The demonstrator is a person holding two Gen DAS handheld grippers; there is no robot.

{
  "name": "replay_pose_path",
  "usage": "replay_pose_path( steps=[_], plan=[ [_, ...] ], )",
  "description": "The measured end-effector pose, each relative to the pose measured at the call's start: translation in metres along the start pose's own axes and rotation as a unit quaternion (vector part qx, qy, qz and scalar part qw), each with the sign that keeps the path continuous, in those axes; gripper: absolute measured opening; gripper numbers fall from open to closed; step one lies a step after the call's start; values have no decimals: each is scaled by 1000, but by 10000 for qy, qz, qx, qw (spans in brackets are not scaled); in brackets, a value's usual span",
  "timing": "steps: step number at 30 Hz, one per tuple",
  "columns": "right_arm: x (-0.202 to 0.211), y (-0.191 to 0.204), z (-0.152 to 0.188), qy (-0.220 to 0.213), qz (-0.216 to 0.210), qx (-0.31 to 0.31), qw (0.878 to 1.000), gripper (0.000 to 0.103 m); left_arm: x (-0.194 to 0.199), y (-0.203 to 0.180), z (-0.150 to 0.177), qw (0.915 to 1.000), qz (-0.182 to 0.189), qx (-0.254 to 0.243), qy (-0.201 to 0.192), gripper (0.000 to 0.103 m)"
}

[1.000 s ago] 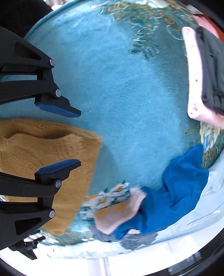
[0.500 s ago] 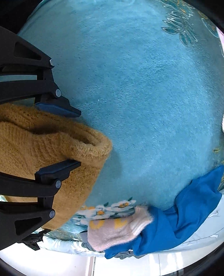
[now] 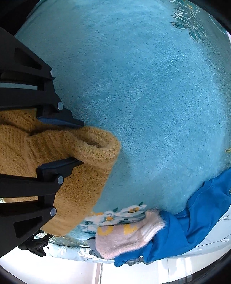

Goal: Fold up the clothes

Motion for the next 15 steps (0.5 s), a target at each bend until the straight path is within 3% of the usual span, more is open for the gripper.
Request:
replay_pose_path(
  steps=[4,9,12,15],
  plan=[
    [2,5,3,-44,75,27,10000,18,6,-6,-3,9998,-39,-140,-142,19],
    [19,9,2,-349,-55,3,9994,16,20,-23,-16,9964,-240,-614,-532,17],
    [29,11,1,-447,-75,23,9990,15,35,-48,-23,9874,-342,-1263,-893,17],
    [39,15,-2,-586,-149,7,9982,15,48,-72,-34,9727,-369,-1913,-1262,17]
  ],
)
Point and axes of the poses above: each gripper's, at about its wrist camera, not at the fingertips, and x roughly against the way its jaws point, y to its left, z to its underside, the point moved 6 cm from there along -x, roughly the way its jaws point, and after that the axes turned 1 degree about y, right-handed, at the moved point
